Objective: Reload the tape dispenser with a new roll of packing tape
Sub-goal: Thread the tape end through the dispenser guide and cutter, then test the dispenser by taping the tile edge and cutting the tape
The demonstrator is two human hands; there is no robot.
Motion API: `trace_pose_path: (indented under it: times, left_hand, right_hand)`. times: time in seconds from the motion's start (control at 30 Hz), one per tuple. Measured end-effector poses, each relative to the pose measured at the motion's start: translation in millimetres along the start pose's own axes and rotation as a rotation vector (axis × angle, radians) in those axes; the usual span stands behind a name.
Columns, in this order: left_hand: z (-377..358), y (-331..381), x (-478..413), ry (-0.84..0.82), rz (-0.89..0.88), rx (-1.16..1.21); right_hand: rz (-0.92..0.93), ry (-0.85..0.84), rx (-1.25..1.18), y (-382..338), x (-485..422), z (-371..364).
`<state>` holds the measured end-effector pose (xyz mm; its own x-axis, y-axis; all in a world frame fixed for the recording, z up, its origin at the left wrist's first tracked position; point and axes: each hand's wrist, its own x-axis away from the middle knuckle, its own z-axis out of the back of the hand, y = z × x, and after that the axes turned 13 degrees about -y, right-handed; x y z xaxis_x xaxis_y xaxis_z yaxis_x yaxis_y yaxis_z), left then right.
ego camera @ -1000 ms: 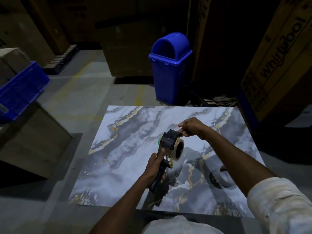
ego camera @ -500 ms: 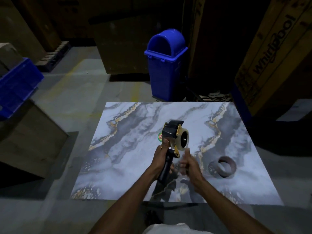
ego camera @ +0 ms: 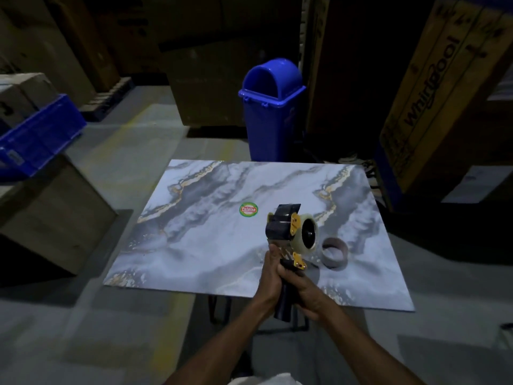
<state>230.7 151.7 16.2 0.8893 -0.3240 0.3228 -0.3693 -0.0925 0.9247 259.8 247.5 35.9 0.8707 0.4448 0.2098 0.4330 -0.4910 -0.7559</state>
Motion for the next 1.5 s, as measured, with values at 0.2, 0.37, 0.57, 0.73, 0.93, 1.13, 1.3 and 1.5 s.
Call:
trace_pose_path:
  times: [0.2, 0.37, 0.57, 0.73, 0.93, 1.13, 1.3, 1.5]
  left_hand:
    - [-7.6, -19.0, 34.1, 0.001, -0.041, -0.386]
    - [15.2, 10.3, 44.2, 0.047, -0.141, -0.312]
    - [58.0, 86.3, 28.6, -0.017, -0.024, -0.366]
    - [77.7, 113.9, 11.9, -0.127, 0.099, -0.296]
    - [94.6, 120.5, -3.1, -0.414, 0.238, -0.36]
    - [109.5, 108.8, -15.1, -0.576, 0.19, -0.458]
    - [109.5, 100.3, -20.3, -0.558, 0.193, -0.503]
    - [101.3, 80.3, -25.8, -0.469, 0.258, -0.55]
  right_hand:
    - [-0.016, 0.028, 0.135, 0.2, 52.3, 3.2]
    - [-0.086, 0.174, 0.18, 1.7, 61.8, 3.3]
    - [-0.077, 0.2, 0.186, 7.8, 70.7, -11.3]
    - [-0.09, 0.286, 0.244, 20.9, 70.7, -20.6]
    - [-0.083, 0.459, 0.521, 27.0, 79.7, -42.7]
    - [-0.074, 0.501, 0.604, 26.2, 87.7, -49.2]
    - [-0.091, 0.521, 0.635, 22.9, 92.7, -45.0]
    - [-0.081, 0.561, 0.77, 26.3, 99.2, -42.0]
